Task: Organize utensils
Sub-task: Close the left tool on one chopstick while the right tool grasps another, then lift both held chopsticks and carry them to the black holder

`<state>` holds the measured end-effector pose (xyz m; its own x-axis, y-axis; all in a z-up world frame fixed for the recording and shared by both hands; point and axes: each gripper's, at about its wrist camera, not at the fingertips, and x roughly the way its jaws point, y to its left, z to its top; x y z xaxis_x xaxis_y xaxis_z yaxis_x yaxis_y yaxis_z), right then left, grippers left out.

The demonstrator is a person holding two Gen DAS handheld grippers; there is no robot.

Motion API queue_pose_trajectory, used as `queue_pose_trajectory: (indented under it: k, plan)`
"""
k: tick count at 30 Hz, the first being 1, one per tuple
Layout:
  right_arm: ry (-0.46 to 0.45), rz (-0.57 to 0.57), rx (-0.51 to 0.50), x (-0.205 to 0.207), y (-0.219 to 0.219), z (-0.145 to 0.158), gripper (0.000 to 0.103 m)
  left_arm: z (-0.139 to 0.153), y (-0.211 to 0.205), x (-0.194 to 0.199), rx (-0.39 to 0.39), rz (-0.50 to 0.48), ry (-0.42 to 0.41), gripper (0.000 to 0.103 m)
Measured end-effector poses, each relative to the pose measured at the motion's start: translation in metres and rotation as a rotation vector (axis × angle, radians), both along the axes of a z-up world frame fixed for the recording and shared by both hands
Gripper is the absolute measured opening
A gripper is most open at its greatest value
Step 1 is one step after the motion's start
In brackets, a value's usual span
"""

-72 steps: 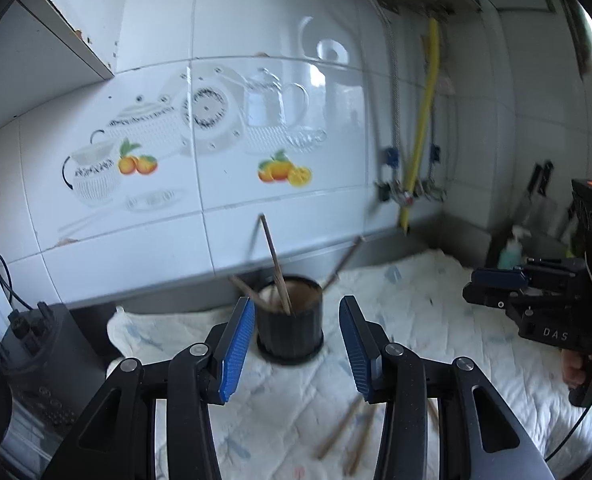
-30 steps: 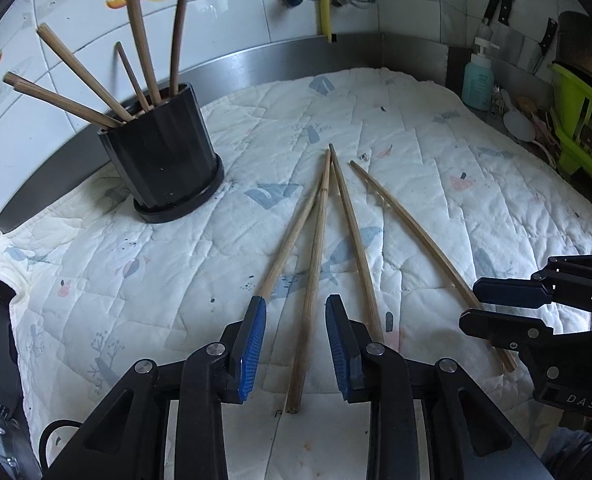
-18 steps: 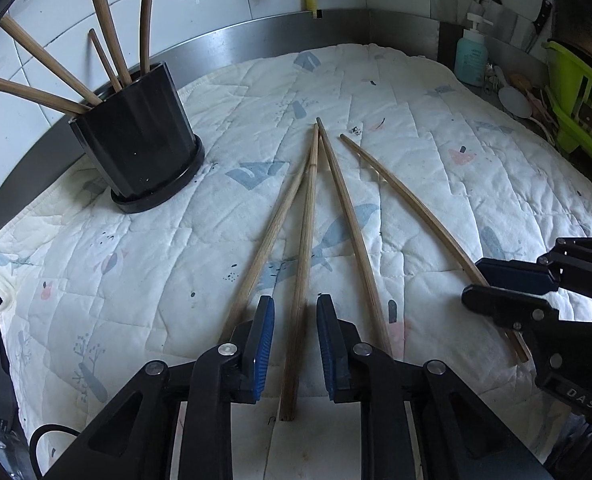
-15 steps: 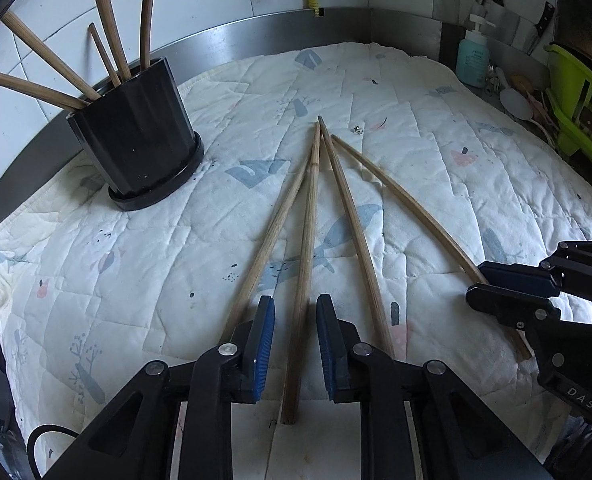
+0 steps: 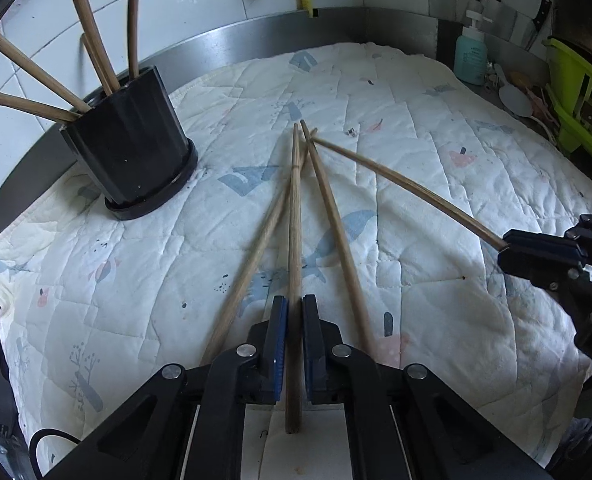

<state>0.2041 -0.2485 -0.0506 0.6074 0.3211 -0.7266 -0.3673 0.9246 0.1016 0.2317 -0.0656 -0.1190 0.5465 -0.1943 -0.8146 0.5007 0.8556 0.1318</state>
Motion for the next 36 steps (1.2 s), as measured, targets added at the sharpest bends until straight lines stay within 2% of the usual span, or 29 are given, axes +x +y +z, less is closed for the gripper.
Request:
queue_pose_trajectory:
  k: [15,26,36]
  plan:
    - [-0.089,0.001,0.022,-0.006,-0.012,0.023,0.008,0.067,0.022,-0.030,-0.071,0.043,-0.160,0.007]
    - [-0.210,0.031,0.053,0.002,-0.014,0.073,0.008,0.119,0.048,-0.048,-0.106,0.081,-0.253,0.007]
    - [-0.234,0.075,0.071,0.026,-0.012,0.104,0.008,0.170,0.072,-0.055,-0.136,0.112,-0.333,0.007]
